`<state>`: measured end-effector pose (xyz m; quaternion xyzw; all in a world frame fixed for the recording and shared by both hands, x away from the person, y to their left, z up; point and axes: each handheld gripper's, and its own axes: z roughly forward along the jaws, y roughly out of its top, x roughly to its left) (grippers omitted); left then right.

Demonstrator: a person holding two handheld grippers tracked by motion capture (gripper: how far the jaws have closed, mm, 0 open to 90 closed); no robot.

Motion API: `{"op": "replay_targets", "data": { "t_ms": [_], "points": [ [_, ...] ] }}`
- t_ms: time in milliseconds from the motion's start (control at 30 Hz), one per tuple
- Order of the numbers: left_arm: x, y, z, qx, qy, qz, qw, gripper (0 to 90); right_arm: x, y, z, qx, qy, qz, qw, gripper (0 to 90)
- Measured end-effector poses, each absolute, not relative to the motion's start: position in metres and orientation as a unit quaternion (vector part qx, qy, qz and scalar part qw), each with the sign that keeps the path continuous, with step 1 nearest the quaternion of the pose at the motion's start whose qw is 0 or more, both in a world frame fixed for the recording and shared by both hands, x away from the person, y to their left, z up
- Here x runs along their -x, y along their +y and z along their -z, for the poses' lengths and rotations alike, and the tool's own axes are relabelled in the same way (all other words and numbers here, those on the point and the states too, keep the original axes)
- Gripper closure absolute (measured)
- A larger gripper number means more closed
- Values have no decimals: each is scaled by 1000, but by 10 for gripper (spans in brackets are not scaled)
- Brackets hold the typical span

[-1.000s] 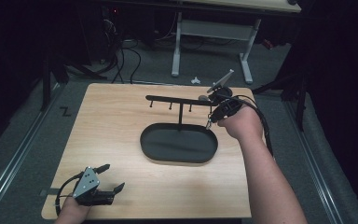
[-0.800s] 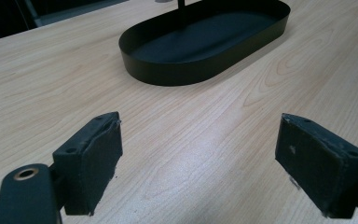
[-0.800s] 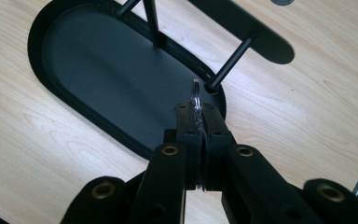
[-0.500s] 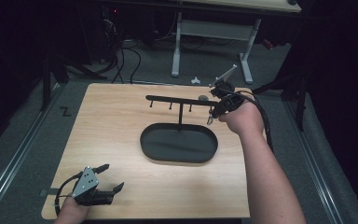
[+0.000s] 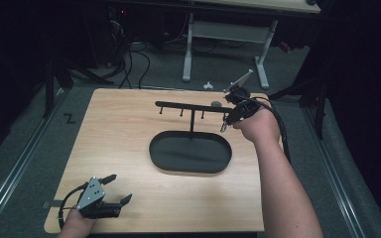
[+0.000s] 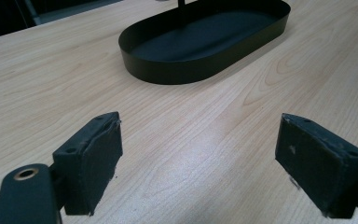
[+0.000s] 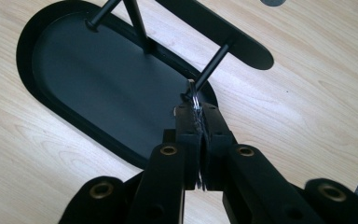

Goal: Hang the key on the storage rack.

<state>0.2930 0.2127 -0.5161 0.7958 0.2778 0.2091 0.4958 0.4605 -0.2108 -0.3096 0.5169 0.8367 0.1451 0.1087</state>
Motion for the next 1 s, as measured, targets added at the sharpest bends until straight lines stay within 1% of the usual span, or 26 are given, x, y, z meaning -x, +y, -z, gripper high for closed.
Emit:
{"op": "replay_targets", "data": {
  "t_ms": [467, 667, 1000],
  "points": [
    [-293, 213, 516, -796, 278, -209, 496, 152, -462, -212, 314, -521, 833, -140, 124, 854],
    [-293, 213, 517, -797, 277, -208, 495, 152, -462, -213, 314, -526, 829, -137, 131, 784],
    [-292, 213, 517, -798, 277, -207, 493, 152, -456, -214, 317, -520, 833, -144, 124, 764]
  ]
}}
